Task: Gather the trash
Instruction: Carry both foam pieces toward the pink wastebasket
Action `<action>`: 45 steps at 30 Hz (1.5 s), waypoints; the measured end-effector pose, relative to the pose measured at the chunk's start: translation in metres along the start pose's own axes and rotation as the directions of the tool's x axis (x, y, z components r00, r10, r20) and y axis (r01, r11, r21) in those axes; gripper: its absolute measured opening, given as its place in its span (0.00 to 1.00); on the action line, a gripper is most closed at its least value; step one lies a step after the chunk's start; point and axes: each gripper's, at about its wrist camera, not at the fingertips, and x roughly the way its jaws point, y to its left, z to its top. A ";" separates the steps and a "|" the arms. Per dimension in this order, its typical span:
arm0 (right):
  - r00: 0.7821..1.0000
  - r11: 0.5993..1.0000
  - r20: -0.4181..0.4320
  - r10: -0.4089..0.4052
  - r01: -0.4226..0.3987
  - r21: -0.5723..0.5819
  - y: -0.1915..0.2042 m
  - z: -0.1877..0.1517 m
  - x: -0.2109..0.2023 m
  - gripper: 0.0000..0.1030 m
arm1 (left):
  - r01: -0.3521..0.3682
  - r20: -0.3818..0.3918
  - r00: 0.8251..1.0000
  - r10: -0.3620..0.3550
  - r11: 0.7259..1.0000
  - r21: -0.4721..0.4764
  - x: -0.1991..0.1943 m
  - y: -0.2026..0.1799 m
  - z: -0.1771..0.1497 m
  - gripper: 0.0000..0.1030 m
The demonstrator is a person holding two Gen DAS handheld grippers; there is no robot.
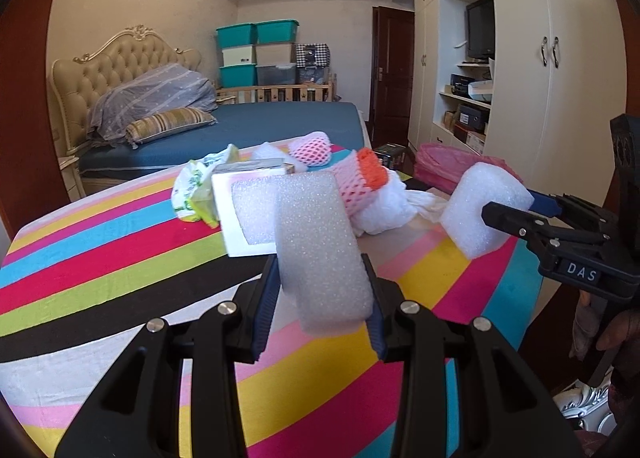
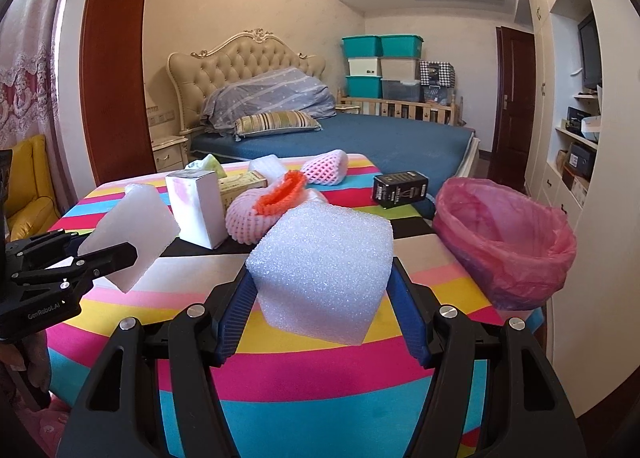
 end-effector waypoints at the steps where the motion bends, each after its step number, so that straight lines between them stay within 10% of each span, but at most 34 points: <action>1: 1.000 1.000 0.004 -0.006 0.006 0.002 -0.003 -0.001 -0.001 0.60 | 0.005 -0.003 1.000 -0.005 1.000 0.010 0.001 -0.004 0.001 0.37; 45: 0.964 0.963 0.058 -0.260 0.254 0.094 -0.211 0.048 0.033 0.60 | 0.349 -0.122 0.934 -0.335 0.929 0.119 0.189 -0.184 0.150 0.37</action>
